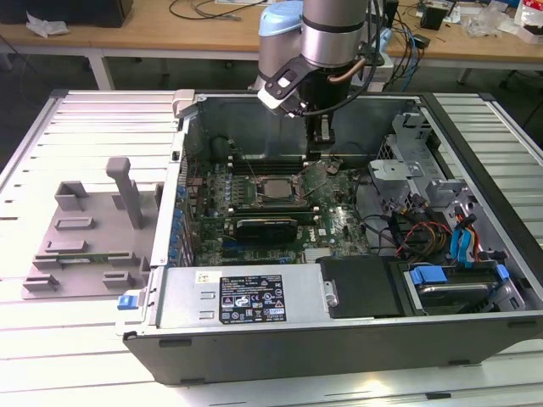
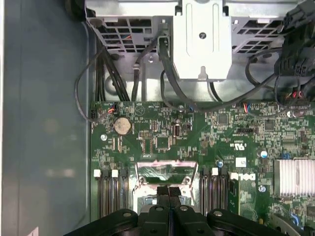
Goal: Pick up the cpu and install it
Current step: 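Close the cpu cover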
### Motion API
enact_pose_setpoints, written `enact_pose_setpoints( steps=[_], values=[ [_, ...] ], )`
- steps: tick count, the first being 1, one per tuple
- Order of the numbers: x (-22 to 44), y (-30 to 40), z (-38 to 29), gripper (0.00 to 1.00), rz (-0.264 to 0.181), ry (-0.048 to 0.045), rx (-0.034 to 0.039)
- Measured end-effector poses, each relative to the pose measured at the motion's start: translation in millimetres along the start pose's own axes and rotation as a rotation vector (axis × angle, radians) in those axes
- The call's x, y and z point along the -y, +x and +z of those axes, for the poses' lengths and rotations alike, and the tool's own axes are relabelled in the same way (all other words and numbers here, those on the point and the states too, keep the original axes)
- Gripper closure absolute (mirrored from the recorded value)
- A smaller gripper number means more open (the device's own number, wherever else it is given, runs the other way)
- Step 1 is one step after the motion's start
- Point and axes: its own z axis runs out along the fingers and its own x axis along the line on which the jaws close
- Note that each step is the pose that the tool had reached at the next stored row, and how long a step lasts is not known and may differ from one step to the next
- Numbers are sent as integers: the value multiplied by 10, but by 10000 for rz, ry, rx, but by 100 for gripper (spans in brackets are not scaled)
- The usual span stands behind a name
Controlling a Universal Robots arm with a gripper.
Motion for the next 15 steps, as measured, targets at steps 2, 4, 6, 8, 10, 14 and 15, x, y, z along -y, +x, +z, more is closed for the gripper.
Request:
enact_pose_setpoints(
  steps=[2, 4, 6, 8, 10, 14, 15],
  values=[
    [-65, 0, 2, 89, -2, 0, 0],
    [-123, 1, 5, 89, -1, -1, 0],
    [-168, 2, 8, 89, -1, 0, 1],
    [-241, 3, 16, 89, -2, 11, 3],
    [-314, 6, 24, 89, -2, 40, 3],
    [-331, 5, 34, 89, -3, 91, 16],
    [-344, 5, 42, 89, -1, 135, 22]
  ],
)
